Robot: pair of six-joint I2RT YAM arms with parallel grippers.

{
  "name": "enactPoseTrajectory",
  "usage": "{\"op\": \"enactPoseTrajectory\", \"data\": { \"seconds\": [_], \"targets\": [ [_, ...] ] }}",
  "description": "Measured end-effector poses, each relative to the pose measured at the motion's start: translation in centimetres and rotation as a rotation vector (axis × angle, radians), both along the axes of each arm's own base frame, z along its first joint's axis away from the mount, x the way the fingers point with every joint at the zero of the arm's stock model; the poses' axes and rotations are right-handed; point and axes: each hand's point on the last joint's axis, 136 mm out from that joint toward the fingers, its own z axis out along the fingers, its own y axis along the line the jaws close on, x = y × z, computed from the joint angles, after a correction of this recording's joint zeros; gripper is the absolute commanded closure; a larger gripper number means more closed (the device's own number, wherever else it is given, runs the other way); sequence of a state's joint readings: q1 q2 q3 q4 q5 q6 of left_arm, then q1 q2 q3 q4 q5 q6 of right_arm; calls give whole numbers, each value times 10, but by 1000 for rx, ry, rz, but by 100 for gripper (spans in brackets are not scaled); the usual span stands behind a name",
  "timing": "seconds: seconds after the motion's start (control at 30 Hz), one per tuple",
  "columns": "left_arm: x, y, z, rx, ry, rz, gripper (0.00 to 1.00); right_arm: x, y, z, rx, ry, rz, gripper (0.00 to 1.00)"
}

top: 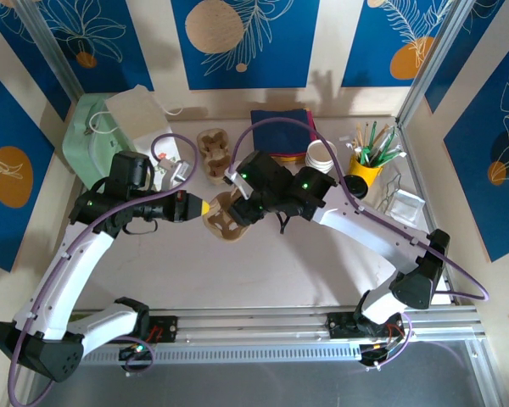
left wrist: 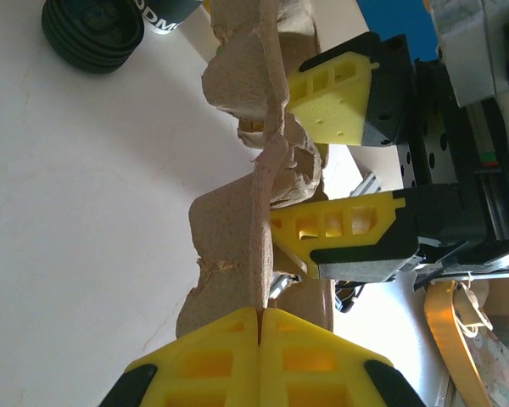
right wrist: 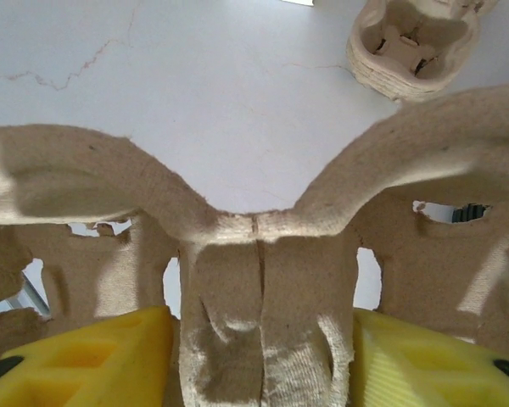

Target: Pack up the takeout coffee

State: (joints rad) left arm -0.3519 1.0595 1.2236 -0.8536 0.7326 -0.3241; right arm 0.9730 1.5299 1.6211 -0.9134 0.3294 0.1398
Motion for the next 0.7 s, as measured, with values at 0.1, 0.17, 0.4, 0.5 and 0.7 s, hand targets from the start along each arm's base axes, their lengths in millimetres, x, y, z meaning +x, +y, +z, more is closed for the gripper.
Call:
{"op": "enactPoseTrajectory", "data": {
  "seconds": [0.1, 0.17, 0.4, 0.5, 0.7],
  "targets": [
    [0, 0, 0, 0, 0, 0, 100, 1, 0, 0, 4, -2, -1, 56],
    [0, 0, 0, 0, 0, 0, 100, 2, 0, -1, 5, 0, -1, 60],
    [0, 0, -2, -1, 11, 6, 92, 3, 0, -4, 16, 9, -1, 62],
    [2, 0, -2, 0, 9, 13, 58, 3, -2, -3, 20, 9, -2, 63],
    [15, 13, 5, 68, -30, 112, 38, 3, -10, -16, -7, 29, -16, 63]
  ]
}}
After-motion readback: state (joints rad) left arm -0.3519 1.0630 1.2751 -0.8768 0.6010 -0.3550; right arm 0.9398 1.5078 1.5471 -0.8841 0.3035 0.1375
